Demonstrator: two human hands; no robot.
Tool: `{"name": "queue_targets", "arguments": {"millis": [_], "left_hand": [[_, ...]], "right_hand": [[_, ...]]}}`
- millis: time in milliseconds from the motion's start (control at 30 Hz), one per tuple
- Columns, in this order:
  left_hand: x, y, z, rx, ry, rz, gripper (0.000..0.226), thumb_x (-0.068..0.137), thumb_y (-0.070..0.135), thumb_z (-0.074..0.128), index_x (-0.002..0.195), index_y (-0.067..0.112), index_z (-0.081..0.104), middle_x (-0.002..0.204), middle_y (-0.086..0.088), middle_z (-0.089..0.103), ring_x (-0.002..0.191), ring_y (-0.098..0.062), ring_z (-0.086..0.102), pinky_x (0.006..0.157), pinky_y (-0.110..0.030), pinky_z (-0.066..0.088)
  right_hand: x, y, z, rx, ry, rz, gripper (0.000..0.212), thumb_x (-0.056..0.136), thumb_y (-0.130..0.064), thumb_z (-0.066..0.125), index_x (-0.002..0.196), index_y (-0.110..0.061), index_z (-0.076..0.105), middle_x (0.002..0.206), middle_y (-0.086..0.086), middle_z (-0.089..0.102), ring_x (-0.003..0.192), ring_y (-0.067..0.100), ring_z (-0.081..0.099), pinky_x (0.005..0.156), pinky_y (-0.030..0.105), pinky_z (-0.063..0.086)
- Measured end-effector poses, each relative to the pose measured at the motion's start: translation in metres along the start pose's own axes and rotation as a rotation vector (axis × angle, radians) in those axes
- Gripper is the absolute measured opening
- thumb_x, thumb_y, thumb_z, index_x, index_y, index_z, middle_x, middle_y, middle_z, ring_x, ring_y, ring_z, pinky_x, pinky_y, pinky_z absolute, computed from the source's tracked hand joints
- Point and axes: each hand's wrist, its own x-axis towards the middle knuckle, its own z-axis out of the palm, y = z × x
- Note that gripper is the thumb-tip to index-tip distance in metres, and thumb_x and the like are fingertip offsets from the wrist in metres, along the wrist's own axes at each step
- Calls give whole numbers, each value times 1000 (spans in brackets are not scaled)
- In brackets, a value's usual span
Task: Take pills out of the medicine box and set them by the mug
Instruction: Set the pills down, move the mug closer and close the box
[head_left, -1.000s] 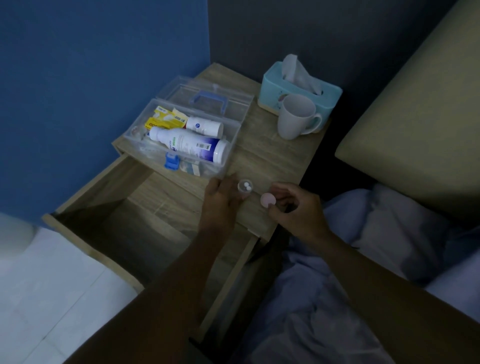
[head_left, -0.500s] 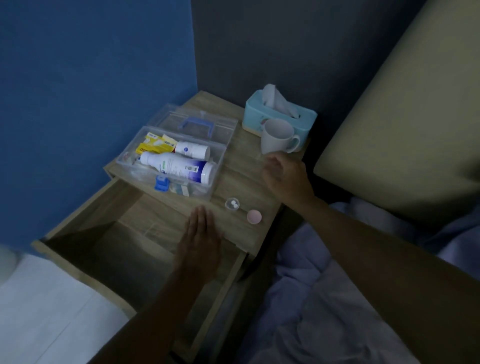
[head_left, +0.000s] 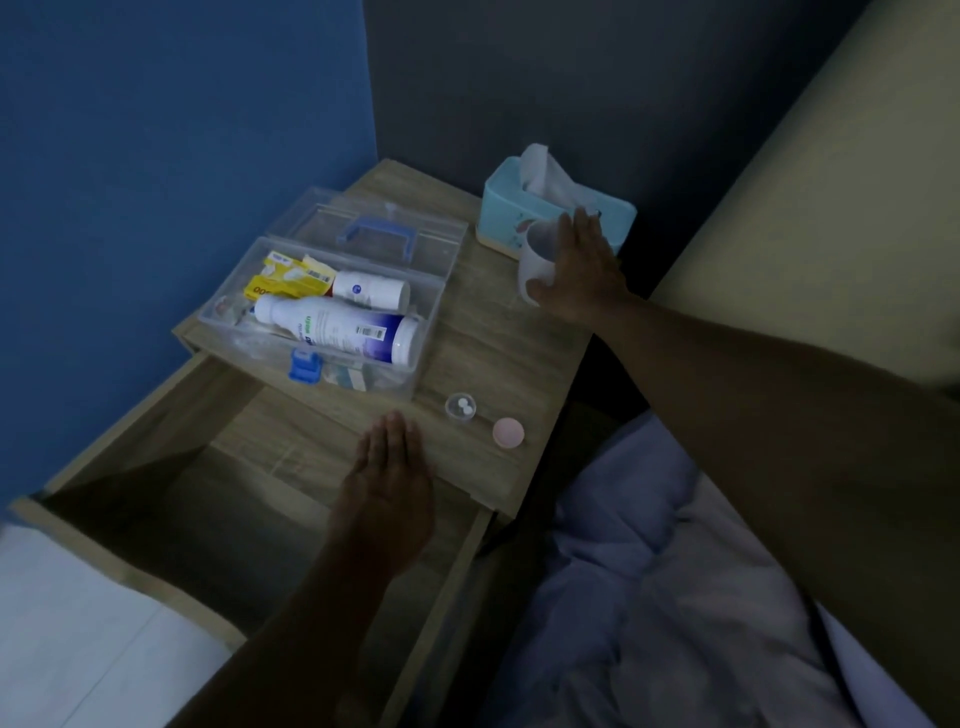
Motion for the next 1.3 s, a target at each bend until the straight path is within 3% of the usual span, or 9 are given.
{"name": "queue_targets", "arguments": {"millis": [133,233,367,433,567,800,933,1167,1300], "left_hand": [[3,-3,5,91,3,19,59,90,24,35,124,-19,57,125,-43,55,115,-55,58,96,-62,48],[7,-8,12,40,-22,18,67,99,34,28,146,-14,29,148,-41,31,139,-51,35,115,-59,28],[8,-9,8,61,-94,48,65,93,35,34,129,-16,54,129,-41,54,119,-50,58,99,-60,47],[9,-8,7,47,-48,60,68,92,37,30,128,-16,55,128,-41,55,117,-49,60,99,-59,48],[9,-11,7,2,-72,10,71,98,40,17,149,-9,23,153,-35,27,143,-42,32,119,-51,23],[10,-4,-14,57,-181,-43,63,103,34,20,152,-5,16,159,-30,18,148,-36,22,122,-46,17],[10,-2,-20,63,-225,-35,64,103,35,22,153,-5,16,159,-29,19,148,-37,23,121,-47,18],[13,-3,-17,19,-230,-43,65,103,38,24,152,-5,18,158,-28,22,147,-36,25,121,-47,20],[13,-6,-12,-31,-200,-58,65,102,37,25,152,-4,19,158,-27,24,145,-35,28,120,-45,23]], "right_hand": [[9,4,2,-13,16,-58,91,85,-37,70,153,-3,18,159,20,22,148,36,19,120,45,22],[12,4,-2,34,12,-80,93,80,-33,76,151,-5,25,152,17,30,141,33,28,113,41,30],[5,0,-13,96,28,-137,97,61,-31,88,143,-11,40,137,12,40,128,30,40,104,42,41],[-4,-3,-17,153,31,-165,96,56,-34,90,139,-15,46,129,10,44,124,29,43,100,39,42],[-26,-9,-21,204,-32,-195,109,54,-42,93,146,-12,43,132,8,44,126,24,42,98,26,34],[-61,-21,-15,173,-49,-247,104,49,-49,92,139,-17,50,130,3,44,119,19,45,90,27,37],[-70,-24,-12,185,-88,-243,109,50,-46,94,142,-13,47,131,4,44,121,21,45,98,35,44],[-77,-24,-5,206,-110,-201,110,53,-46,93,146,-16,42,138,5,39,127,21,41,96,28,36],[-81,-29,-6,179,-119,-192,108,56,-44,92,147,-18,40,144,7,35,132,23,37,104,36,40]]}}
